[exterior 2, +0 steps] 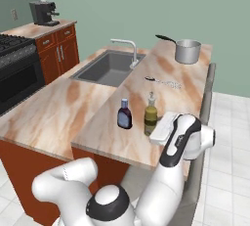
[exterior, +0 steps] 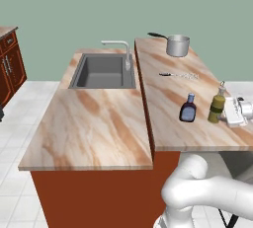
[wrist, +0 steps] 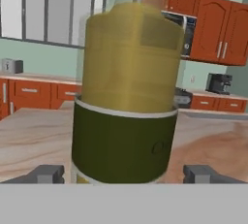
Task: Move the condiment bottle and oil and vinegar bottle from the cabinet to the dining counter.
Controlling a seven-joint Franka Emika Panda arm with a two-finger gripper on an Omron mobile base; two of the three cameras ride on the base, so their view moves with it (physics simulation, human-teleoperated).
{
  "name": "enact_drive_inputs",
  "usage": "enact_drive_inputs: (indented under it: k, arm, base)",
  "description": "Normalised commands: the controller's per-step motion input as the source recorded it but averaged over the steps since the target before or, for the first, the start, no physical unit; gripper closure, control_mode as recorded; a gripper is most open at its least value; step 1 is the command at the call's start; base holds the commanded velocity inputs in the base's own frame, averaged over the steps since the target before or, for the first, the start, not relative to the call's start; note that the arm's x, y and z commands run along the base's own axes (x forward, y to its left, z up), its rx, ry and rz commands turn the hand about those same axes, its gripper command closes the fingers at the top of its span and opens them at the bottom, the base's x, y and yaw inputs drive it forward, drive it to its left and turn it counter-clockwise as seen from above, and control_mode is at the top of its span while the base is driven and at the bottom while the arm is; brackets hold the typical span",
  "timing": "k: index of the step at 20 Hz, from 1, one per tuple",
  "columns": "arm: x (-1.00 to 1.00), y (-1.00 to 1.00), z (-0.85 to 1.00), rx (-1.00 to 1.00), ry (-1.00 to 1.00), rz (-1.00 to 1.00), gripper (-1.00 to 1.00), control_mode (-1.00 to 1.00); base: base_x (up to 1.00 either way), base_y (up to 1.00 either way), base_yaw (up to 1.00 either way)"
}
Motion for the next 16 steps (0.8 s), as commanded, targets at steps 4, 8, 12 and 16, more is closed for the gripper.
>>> enact_drive_inputs:
  k: [4, 8, 12, 16]
  arm:
    - [0.09, -0.24, 0.00, 0.00, 0.00, 0.00, -1.00, -1.00]
    - [0.05, -0.38, 0.00, 0.01, 0.00, 0.00, -1.00, -1.00]
    - [-0.08, -0.37, 0.02, 0.00, 0.00, 0.00, -1.00, -1.00]
    - [-0.25, -0.26, 0.03, 0.00, 0.03, 0.00, -1.00, -1.00]
  base:
    - [0.00, 0.00, 0.00]
    - [0.00, 0.00, 0.00]
    - [0.00, 0.00, 0.00]
    - [0.00, 0.00, 0.00]
